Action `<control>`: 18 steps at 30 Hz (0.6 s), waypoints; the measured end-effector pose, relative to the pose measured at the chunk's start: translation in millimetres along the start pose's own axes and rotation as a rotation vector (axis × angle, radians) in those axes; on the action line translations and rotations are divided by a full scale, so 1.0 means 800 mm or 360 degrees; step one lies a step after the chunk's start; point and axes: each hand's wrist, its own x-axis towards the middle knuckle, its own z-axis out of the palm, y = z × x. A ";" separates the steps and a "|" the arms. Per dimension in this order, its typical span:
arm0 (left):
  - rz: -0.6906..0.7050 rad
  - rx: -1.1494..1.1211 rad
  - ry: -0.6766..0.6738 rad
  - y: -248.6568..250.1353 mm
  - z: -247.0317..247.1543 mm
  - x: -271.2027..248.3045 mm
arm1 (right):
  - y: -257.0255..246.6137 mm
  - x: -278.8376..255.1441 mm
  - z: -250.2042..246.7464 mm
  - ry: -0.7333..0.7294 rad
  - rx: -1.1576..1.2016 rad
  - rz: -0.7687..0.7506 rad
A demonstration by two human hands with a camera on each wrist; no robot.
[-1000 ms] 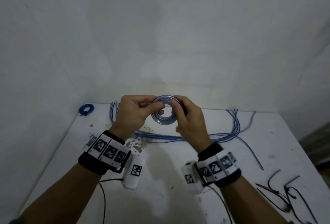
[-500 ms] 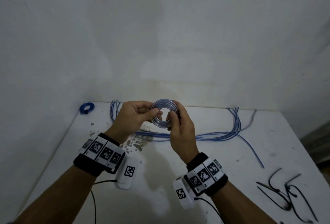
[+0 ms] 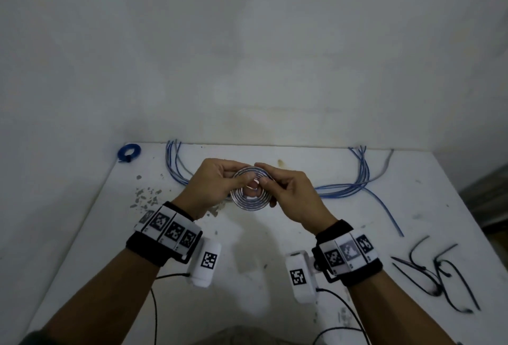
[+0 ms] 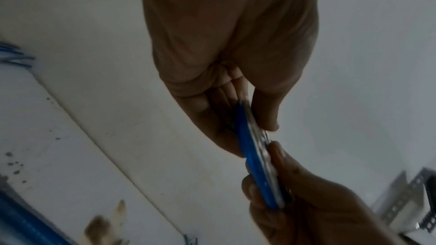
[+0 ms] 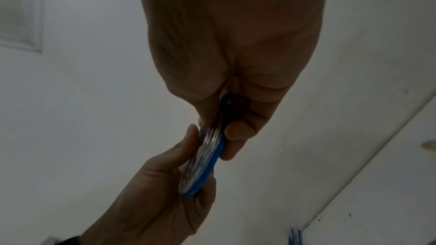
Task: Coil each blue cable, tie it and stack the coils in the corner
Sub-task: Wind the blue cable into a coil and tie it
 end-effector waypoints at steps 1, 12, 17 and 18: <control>0.0024 0.0061 0.0017 -0.002 0.008 0.002 | 0.001 -0.003 -0.006 0.0015 -0.0008 0.0018; 0.0080 0.0312 -0.0045 -0.034 0.121 0.027 | 0.048 -0.081 -0.062 0.0442 0.0185 0.0173; 0.0030 0.0604 -0.0327 -0.054 0.196 0.037 | 0.083 -0.124 -0.104 0.0538 0.0137 0.0225; 0.0094 0.0639 -0.0310 -0.058 0.213 0.036 | 0.090 -0.132 -0.111 0.0566 0.0140 0.0213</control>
